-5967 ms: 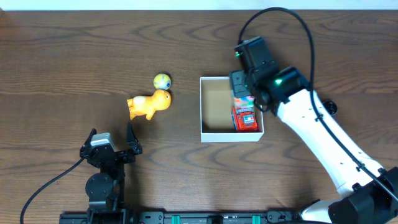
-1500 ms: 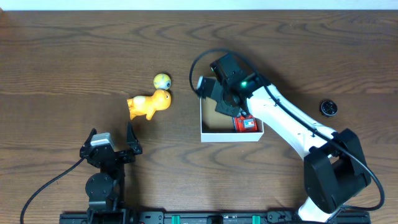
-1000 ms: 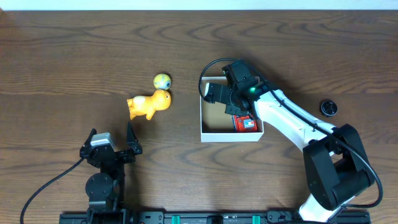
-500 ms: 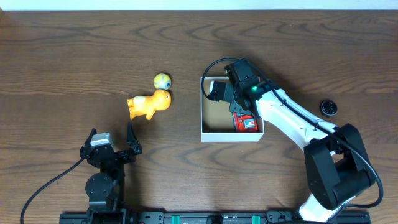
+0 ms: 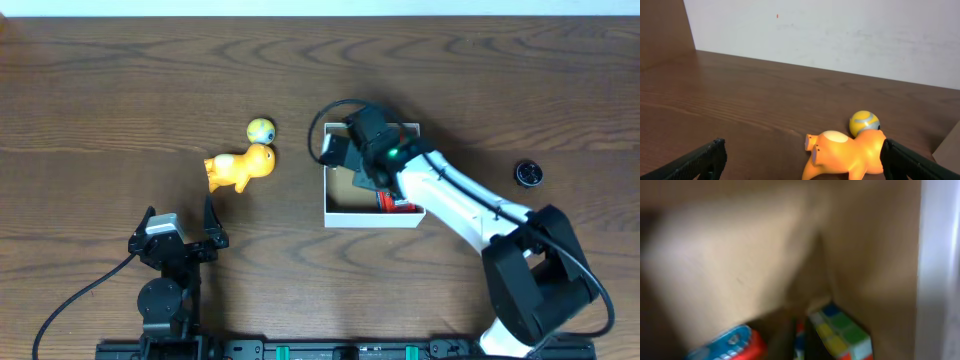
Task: Pack container
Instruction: 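Open the right gripper and move it toward the black wheel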
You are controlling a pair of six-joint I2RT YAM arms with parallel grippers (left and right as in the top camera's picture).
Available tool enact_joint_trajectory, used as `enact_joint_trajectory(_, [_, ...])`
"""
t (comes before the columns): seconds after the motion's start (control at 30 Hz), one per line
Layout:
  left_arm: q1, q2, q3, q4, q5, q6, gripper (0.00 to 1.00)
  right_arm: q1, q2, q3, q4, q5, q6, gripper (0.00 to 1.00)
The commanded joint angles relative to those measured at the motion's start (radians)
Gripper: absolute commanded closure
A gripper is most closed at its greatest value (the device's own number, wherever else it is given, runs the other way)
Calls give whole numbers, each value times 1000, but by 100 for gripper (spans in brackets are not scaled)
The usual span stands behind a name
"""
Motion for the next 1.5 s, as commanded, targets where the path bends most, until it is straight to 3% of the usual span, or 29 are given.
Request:
enact_joint_trajectory(0.0, [3, -5, -21, -37, -9, 6, 2, 28, -88, 31, 31, 16, 217, 78])
enact_joint_trajectory(0.13, [3, -5, -21, -37, -9, 6, 2, 2, -179, 34, 43, 44, 428, 73])
enact_joint_trajectory(0.33, [3, -5, -21, -37, -9, 6, 2, -111, -334, 34, -44, 44, 553, 64])
enact_joint_trajectory(0.37, [3, -5, -21, -37, -9, 6, 2, -139, -358, 34, -66, 44, 563, 59])
enact_joint_trajectory(0.4, [3, -5, -21, -37, -9, 6, 2, -169, -378, 34, -92, 45, 568, 47])
enact_joint_trajectory(0.53, [3, -5, -21, -37, -9, 6, 2, -313, -422, 34, -179, 44, 639, 40])
enact_joint_trajectory(0.6, [3, -5, -21, -37, -9, 6, 2, -385, -422, 34, -210, 44, 697, 28])
enact_joint_trajectory(0.87, [3, -5, -21, -37, -9, 6, 2, -624, -382, 31, -246, 25, 803, 2])
enact_joint_trajectory(1.47, [3, -5, -21, -37, -9, 6, 2, -832, -30, 30, -204, -55, 803, 1])
